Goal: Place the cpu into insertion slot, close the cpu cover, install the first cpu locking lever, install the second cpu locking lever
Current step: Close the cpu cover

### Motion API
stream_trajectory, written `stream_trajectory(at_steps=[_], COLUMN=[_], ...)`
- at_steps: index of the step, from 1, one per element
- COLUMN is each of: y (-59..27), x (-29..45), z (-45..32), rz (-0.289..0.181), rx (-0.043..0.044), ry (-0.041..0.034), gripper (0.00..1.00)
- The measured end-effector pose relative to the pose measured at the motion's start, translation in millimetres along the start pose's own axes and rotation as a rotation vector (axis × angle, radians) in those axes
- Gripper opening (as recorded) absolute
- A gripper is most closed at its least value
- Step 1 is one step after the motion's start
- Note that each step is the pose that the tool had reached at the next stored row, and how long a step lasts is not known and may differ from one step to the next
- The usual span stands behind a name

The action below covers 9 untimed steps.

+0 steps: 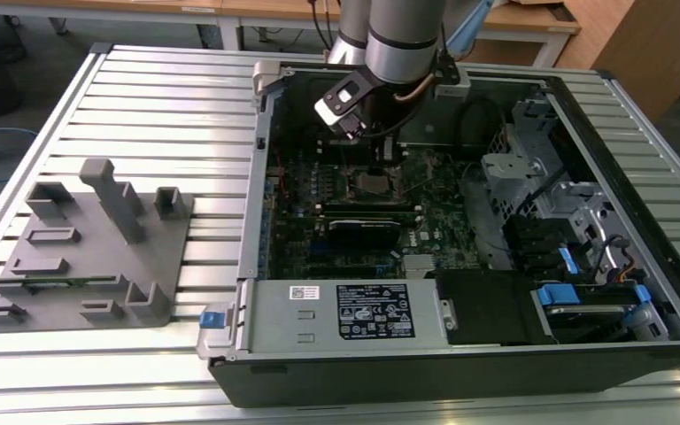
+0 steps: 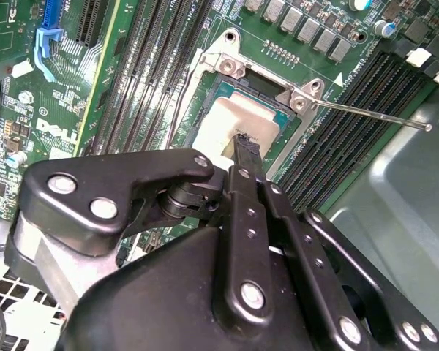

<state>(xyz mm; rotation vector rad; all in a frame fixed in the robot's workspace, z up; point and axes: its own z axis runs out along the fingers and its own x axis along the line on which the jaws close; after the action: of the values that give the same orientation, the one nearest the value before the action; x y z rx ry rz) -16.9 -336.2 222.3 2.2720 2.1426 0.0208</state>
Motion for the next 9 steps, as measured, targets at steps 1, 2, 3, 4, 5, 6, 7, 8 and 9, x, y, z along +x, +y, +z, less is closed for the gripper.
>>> stream_trajectory(at_steps=[1, 2, 3, 4, 5, 6, 7, 8, 9], y=[0.0, 0.0, 0.0, 0.0, 0.0, 0.1, 0.1, 0.1, 0.1], x=[0.0, -0.1, -0.1, 0.0, 0.0, 0.0, 0.0, 0.0, 0.0], z=[-0.3, -0.7, -1.1, -1.6, -2.0, -2.2, -2.2, -2.5, -2.6], rz=[0.0, 0.0, 0.0, 0.0, 0.0, 0.0, 0.0, 0.0, 0.0], rx=[0.0001, 0.0002, 0.0001, 0.0001, 0.0, -0.0001, -0.0002, 0.0, 0.0], ry=[-0.0002, -0.0003, -0.0001, 0.0, 0.0, 0.0002, 0.0004, 0.0001, 0.0001], gripper=[0.11, 0.11, 0.11, 0.11, 0.11, 0.11, 0.11, 0.11, 0.11])
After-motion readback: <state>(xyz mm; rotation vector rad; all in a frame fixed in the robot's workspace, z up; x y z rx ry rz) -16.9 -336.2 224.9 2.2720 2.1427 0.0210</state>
